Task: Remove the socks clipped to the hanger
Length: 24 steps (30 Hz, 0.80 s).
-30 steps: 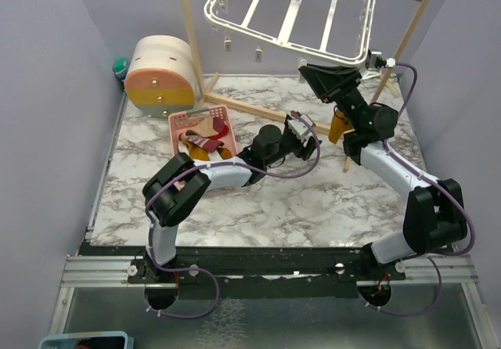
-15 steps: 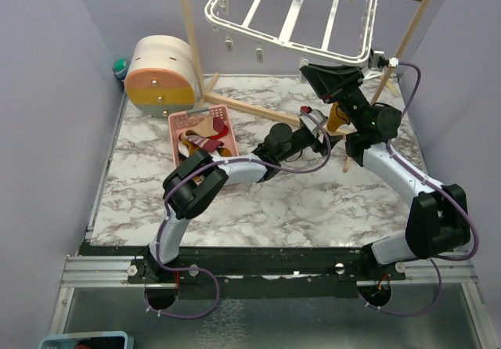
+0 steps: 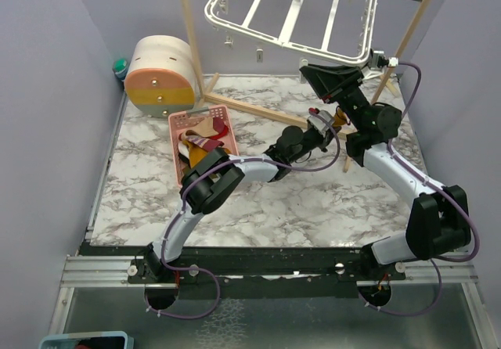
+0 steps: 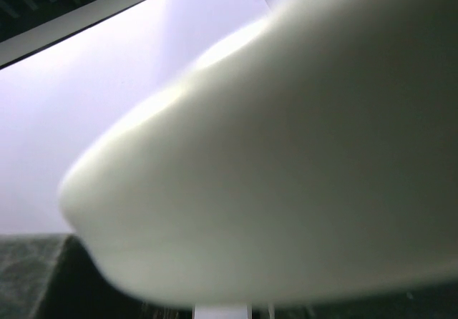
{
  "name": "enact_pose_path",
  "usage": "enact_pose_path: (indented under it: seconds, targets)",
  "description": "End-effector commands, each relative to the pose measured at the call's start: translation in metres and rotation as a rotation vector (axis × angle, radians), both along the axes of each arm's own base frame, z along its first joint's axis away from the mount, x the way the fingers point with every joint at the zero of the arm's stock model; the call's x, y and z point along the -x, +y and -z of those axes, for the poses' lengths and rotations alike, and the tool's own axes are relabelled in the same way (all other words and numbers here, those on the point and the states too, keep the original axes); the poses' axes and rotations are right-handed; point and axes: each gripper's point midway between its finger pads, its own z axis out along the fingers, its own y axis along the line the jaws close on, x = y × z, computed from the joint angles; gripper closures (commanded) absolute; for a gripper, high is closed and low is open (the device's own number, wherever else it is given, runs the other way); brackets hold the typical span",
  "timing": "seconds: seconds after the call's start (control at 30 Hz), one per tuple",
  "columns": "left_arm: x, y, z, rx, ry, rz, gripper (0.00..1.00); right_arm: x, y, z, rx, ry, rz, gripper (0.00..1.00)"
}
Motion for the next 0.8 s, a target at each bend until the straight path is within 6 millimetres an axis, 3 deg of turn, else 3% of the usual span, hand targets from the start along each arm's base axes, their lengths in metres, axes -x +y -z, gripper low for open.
enact_pose_path:
  seconds: [0.0,0.17,0.33,0.43,0.53,0.63,0.77]
  targets:
    - [-0.013,0.007,-0.024,0.053,-0.043,-0.094,1.00,0.021,0.004,-0.014,0.032,-0.068,-0.039,0.99]
    - [-0.004,0.019,-0.037,0.041,-0.088,-0.094,1.00,0.023,0.006,-0.014,0.037,-0.062,-0.058,0.96]
    - [0.013,0.030,-0.042,0.026,-0.088,-0.057,1.00,0.035,0.012,-0.015,0.082,-0.067,-0.114,0.51]
    - [0.022,0.039,-0.038,-0.003,-0.099,-0.046,1.00,0.045,0.012,-0.010,0.132,-0.053,-0.118,0.36]
    - [0.028,0.050,-0.033,-0.018,-0.087,-0.054,1.00,0.060,0.012,0.008,0.209,-0.027,-0.119,0.16]
    - [0.036,0.059,-0.030,-0.030,-0.080,-0.053,1.00,0.078,0.006,0.031,0.279,0.026,-0.088,0.09]
    - [0.048,0.069,-0.029,-0.042,-0.073,-0.029,1.00,0.097,-0.006,0.070,0.358,0.115,-0.036,0.06]
